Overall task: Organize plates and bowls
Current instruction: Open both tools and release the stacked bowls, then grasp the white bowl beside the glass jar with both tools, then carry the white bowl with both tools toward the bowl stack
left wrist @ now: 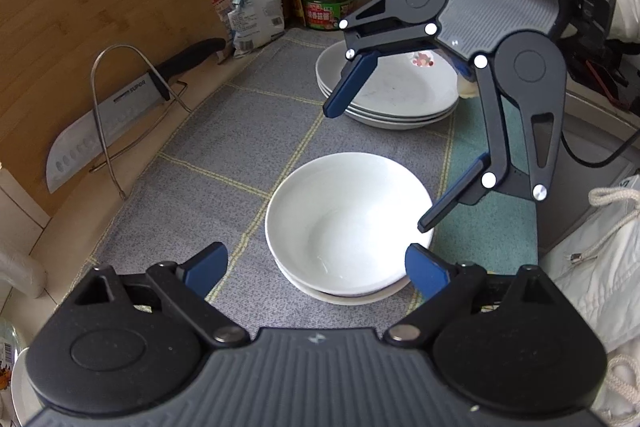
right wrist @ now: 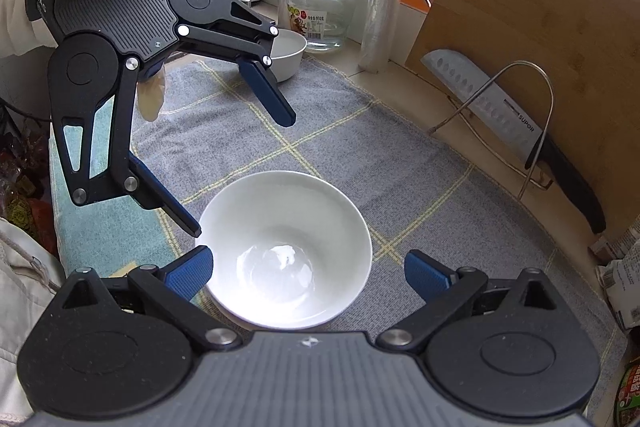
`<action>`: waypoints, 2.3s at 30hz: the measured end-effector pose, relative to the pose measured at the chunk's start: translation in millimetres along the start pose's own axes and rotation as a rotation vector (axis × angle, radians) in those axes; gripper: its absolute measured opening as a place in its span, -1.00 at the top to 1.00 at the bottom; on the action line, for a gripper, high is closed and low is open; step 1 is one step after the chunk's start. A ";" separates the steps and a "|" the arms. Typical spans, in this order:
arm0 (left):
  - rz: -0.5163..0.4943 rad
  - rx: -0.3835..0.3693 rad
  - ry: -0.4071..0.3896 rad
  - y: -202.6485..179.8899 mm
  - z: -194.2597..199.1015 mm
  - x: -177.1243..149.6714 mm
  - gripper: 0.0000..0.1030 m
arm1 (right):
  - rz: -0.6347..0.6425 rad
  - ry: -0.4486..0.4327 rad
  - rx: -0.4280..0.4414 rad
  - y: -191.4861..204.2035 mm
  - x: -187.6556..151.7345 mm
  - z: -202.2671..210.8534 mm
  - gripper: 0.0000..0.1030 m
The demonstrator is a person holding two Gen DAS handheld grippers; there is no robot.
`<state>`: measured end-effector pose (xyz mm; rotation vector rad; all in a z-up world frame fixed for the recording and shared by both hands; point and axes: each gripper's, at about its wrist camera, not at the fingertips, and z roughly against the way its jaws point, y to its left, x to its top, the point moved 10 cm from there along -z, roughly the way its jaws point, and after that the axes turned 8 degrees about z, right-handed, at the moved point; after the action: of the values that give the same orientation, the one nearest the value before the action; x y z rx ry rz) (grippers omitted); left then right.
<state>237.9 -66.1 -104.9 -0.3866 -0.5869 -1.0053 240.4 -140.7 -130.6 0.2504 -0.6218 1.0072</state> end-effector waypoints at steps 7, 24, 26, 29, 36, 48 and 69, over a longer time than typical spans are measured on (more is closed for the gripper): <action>0.150 0.068 -0.096 31.8 41.0 -19.0 -0.91 | -0.019 -0.025 -0.066 -2.2 27.2 -1.9 -1.00; 0.318 0.183 -0.125 196.2 123.6 -139.6 -0.91 | -0.070 0.052 -0.188 71.8 158.1 -93.2 -1.00; 0.292 0.185 -0.116 206.3 121.8 -144.2 -0.91 | -0.056 0.047 -0.181 77.3 169.0 -102.7 -1.00; 0.244 0.183 -0.085 217.3 113.6 -149.9 -0.91 | -0.047 0.052 -0.164 78.5 183.0 -119.6 -1.00; 0.176 0.166 -0.026 238.3 92.8 -164.2 -0.91 | -0.035 0.096 -0.132 67.7 196.3 -149.4 -1.00; 0.099 0.137 -0.009 260.8 60.1 -158.9 -0.90 | 0.073 0.198 -0.020 44.9 195.3 -214.9 -0.98; -0.154 0.037 -0.006 241.6 48.0 -150.4 -0.82 | 0.219 0.172 0.081 39.9 206.3 -238.1 -0.67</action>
<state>374.4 179.8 -169.7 -0.3150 -0.6470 -1.1389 373.1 138.7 -202.6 0.1672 -0.4585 1.2521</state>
